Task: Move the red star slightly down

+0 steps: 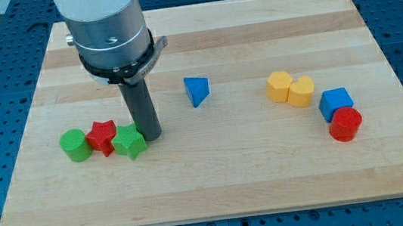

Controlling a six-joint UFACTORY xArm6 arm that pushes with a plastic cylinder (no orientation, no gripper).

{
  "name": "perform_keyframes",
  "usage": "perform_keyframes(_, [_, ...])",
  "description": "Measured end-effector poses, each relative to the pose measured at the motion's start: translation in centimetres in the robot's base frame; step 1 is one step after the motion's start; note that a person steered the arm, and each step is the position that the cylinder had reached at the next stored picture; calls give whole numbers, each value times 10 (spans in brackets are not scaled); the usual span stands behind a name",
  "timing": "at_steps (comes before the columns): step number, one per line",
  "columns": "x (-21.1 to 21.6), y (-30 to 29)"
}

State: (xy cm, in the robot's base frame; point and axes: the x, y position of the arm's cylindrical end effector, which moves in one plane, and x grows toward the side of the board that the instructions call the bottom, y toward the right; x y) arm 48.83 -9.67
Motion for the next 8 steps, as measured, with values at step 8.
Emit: perform_keyframes(8, [-35,-62])
